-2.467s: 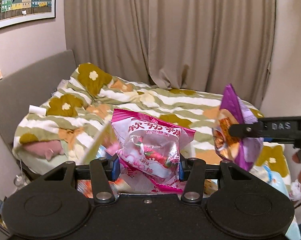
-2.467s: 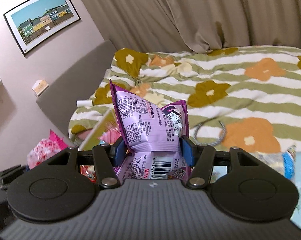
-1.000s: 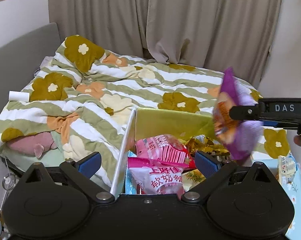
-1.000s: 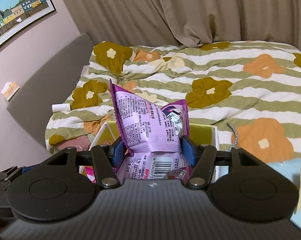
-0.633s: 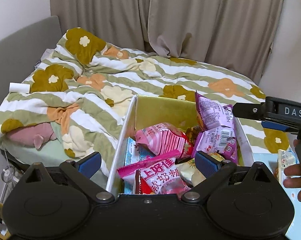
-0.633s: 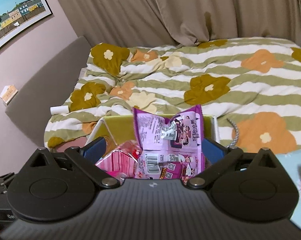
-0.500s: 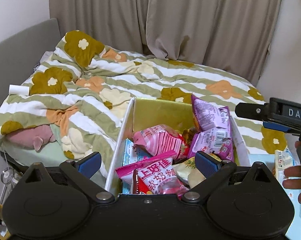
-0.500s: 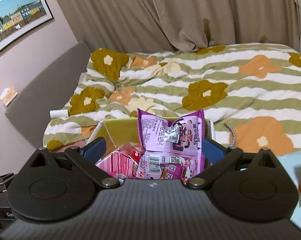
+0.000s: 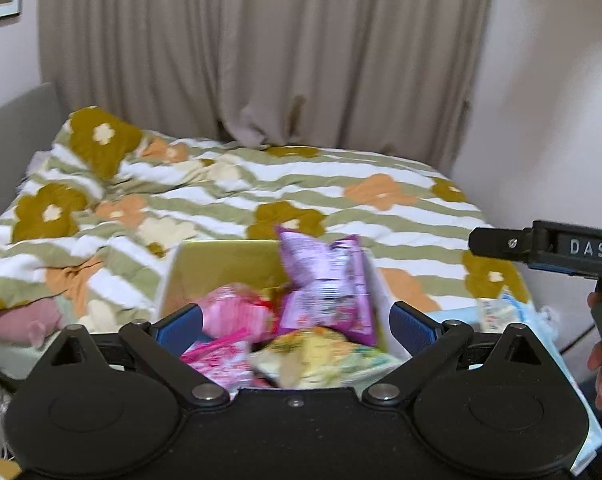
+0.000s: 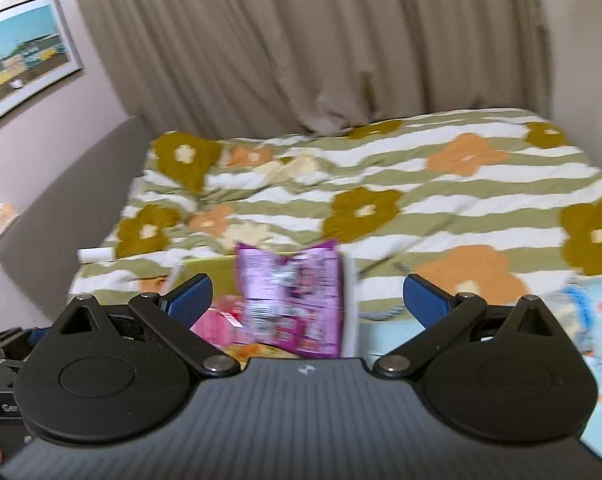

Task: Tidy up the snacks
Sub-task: 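Open the left tool over the box while the right tool releases the purple bag, then grasp the potato chip bag with the left tool while the right tool grasps the blue bag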

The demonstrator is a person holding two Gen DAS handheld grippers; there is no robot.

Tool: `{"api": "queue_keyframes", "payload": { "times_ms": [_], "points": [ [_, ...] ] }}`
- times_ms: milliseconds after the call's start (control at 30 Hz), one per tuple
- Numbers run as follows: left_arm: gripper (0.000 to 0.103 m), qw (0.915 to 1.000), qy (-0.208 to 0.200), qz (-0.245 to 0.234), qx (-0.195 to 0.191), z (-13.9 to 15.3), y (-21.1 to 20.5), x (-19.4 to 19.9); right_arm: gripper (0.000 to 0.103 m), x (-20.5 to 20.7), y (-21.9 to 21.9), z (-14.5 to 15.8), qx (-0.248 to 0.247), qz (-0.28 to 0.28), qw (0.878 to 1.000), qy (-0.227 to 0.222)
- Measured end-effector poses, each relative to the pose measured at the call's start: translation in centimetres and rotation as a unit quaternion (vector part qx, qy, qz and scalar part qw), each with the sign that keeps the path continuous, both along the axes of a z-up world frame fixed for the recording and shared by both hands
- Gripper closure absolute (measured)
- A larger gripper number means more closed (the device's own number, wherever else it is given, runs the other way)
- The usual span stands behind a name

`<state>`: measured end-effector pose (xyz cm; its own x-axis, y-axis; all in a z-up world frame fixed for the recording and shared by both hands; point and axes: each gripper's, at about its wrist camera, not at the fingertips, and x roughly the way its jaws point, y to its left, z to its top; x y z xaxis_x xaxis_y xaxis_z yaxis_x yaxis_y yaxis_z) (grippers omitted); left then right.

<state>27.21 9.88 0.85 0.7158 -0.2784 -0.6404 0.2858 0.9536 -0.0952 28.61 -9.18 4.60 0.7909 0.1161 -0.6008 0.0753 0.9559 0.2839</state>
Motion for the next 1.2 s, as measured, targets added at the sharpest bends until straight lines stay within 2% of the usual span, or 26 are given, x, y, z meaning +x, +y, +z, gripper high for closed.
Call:
{"api": "queue_keyframes", "payload": {
  "times_ms": [267,467,567,700,800,967,1200],
  "points": [
    [0.002,0.9998,-0.004,-0.018,-0.004,-0.2,-5.7,-1.3,0.0,-4.0,-7.0,0.9,-0.026,-0.06,0.998,-0.011],
    [0.002,1.0,-0.002,0.0,0.005,-1.6,-11.7,-1.7,0.0,-4.8,-13.0,-0.7,-0.046,-0.061,0.997,0.005],
    [0.002,0.9995,0.005,0.014,0.028,-3.0,-14.9,-1.6,0.0,-4.4,-16.4,-2.2,-0.05,-0.054,0.997,0.023],
    [0.002,0.9986,0.012,0.034,0.04,-5.3,-18.2,-1.7,0.0,-3.0,-19.8,-5.0,-0.063,-0.034,0.996,0.043],
    [0.002,0.9965,0.013,0.047,0.068,-7.2,-20.7,-1.4,0.0,-1.9,-22.0,-7.6,-0.059,-0.011,0.996,0.06],
    [0.002,0.9908,0.026,0.062,0.117,-10.9,-23.9,-0.6,0.0,0.4,-25.0,-11.7,-0.041,0.024,0.995,0.088],
    [0.003,0.9796,0.065,0.086,0.17,-15.7,-26.0,1.5,0.0,3.0,-26.9,-15.9,-0.017,0.069,0.991,0.115]
  ]
}}
